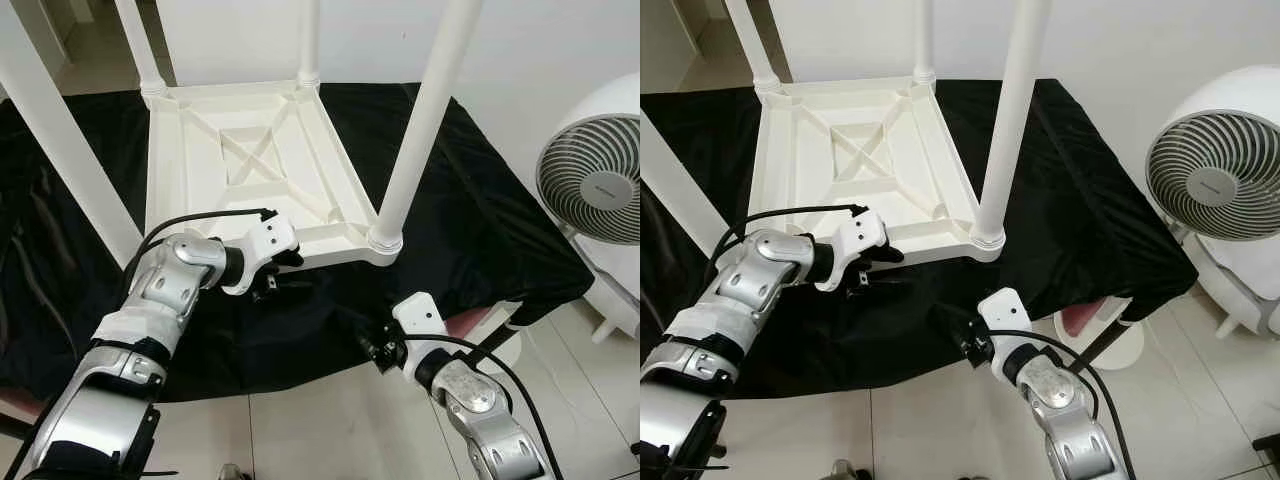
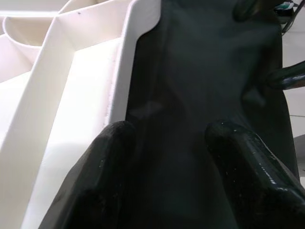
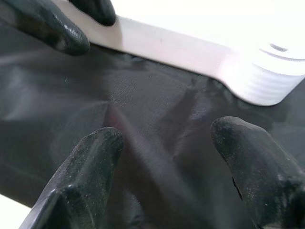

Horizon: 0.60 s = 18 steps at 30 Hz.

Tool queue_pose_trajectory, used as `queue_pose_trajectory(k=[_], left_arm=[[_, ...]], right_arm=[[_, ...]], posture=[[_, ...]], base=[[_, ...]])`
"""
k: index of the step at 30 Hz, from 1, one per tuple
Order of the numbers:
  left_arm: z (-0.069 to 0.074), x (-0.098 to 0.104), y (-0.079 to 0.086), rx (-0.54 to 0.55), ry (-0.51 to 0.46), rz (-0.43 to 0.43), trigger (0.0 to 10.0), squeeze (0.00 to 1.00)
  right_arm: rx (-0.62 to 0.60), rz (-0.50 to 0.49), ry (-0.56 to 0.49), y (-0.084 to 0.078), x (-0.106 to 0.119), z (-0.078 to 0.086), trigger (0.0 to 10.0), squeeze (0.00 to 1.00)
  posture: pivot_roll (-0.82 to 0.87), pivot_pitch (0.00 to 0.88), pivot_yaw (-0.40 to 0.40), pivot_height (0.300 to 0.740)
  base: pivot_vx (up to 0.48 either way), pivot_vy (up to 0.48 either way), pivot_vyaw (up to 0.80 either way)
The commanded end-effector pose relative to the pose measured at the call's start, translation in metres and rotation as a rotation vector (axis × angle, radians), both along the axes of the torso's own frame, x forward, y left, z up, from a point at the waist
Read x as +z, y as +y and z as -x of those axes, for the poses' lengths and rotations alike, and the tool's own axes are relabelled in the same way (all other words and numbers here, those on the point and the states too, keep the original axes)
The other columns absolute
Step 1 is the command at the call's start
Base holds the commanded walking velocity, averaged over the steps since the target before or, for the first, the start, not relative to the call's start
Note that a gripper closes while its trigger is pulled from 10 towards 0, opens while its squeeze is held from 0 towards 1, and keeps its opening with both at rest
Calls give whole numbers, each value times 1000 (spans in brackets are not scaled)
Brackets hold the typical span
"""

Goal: Building children table

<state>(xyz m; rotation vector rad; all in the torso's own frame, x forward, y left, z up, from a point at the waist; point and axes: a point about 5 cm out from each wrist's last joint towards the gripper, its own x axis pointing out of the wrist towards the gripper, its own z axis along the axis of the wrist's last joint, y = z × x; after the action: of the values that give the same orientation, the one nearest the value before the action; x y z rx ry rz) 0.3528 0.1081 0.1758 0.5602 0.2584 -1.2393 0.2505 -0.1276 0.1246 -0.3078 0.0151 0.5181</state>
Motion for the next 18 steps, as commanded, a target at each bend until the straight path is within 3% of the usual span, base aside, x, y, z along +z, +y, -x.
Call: queue_pose_trajectory(k=[1, 9, 11, 13, 16, 17, 18], left_arm=[[-24, 15, 14, 436, -251, 67, 10000, 0], [-23, 30, 23, 462, -296, 130, 10000, 0], [-24, 29, 27, 490, -303, 115, 10000, 0], [-25, 19, 32, 514, -340, -2, 10000, 0], [-21, 5, 29, 499, -301, -37, 10000, 0], [-21, 2, 30, 525, -278, -19, 10000, 0], [-14, 7, 25, 471, -219, 105, 10000, 0]], right_arm=[[9, 0, -8, 0, 1, 3, 10000, 0], [14, -3, -3, 2, -3, 5, 10000, 0], [18, -8, -5, 3, -2, 4, 10000, 0], [26, -13, -9, 6, -1, 2, 10000, 0], [33, -15, -12, 8, 0, 1, 10000, 0], [33, -15, -13, 8, 1, 1, 10000, 0], [28, -15, -15, 8, 1, 1, 10000, 0]], posture=[[-64, 106, 1, 740], [-59, 103, 1, 740], [-53, 104, -2, 740], [-48, 105, -4, 740], [-49, 109, -4, 740], [-50, 110, -4, 740], [-57, 112, -1, 740]], base=[[0, 0, 0], [0, 0, 0], [0, 0, 0], [0, 0, 0], [0, 0, 0], [0, 0, 0], [0, 0, 0]])
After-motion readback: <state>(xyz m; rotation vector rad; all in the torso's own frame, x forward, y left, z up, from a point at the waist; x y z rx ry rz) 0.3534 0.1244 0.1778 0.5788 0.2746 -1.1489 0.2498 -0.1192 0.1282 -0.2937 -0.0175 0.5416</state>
